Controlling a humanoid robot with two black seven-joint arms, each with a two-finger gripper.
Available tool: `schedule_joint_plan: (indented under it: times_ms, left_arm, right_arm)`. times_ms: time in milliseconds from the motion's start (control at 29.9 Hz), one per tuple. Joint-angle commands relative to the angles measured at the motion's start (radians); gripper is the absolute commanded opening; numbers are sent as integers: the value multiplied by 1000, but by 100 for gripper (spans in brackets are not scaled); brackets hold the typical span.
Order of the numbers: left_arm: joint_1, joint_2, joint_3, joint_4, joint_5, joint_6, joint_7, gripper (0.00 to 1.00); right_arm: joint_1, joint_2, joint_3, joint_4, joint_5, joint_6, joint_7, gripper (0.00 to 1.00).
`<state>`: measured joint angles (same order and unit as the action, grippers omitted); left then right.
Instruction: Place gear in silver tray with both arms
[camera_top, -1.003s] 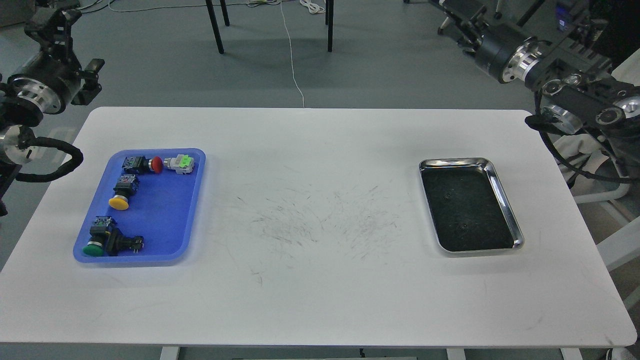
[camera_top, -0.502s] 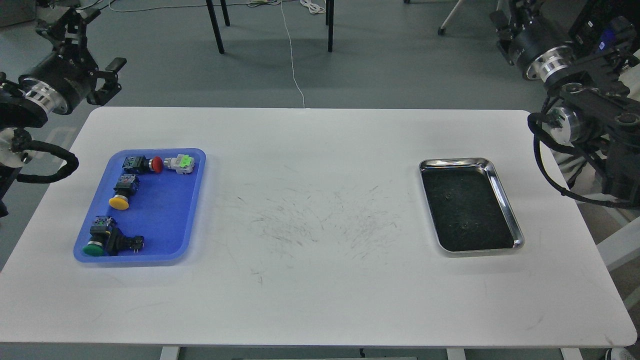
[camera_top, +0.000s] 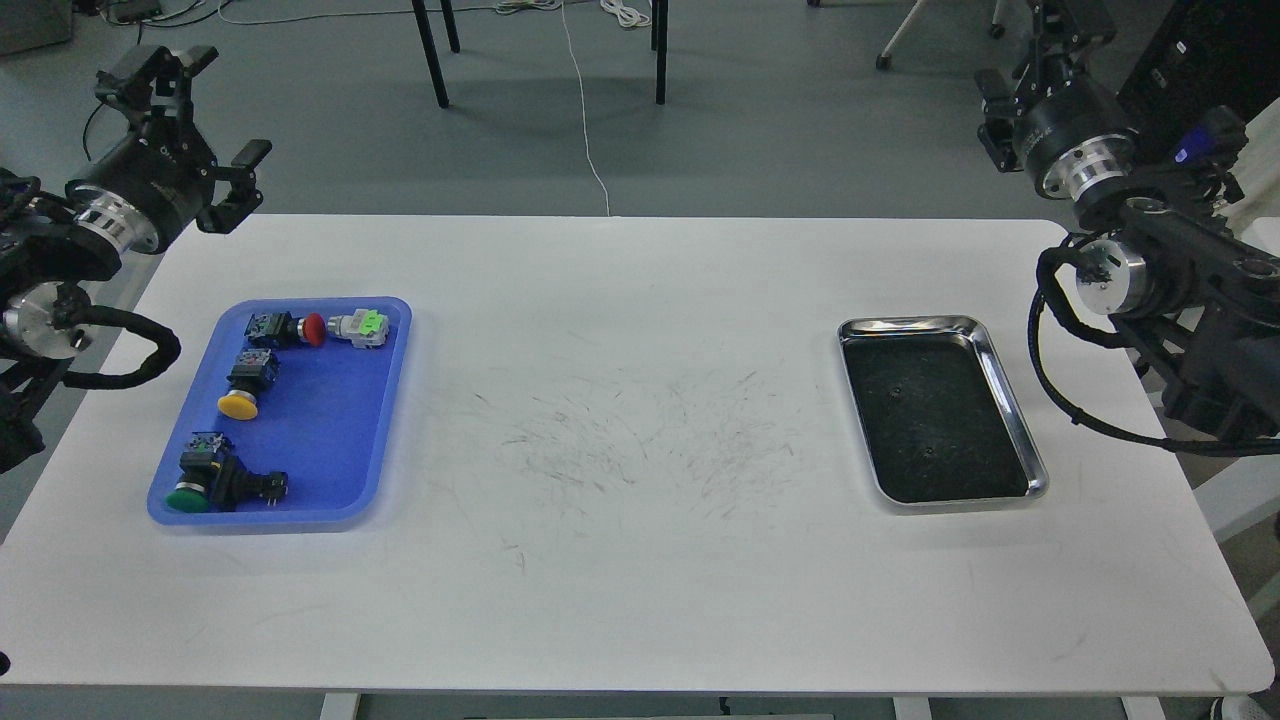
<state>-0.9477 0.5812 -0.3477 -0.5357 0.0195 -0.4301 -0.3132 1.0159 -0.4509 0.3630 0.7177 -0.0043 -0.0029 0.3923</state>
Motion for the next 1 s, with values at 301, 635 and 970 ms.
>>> schedule_joint_plan:
  times_ms: [301,635,970]
  left_arm:
    - [9,-70,-34,23,0,42,13,98]
    - [12,-70,-51,33,-1,51,14,97]
    - [18,-72,-76,30,-1,39,-4,98]
  right_arm:
    - [-102,-12,94,43,67,24,-41,95]
    - [-108,-9,134,77,119,90,-46,99]
    - [-114,2,129,71,144,1,-44,99]
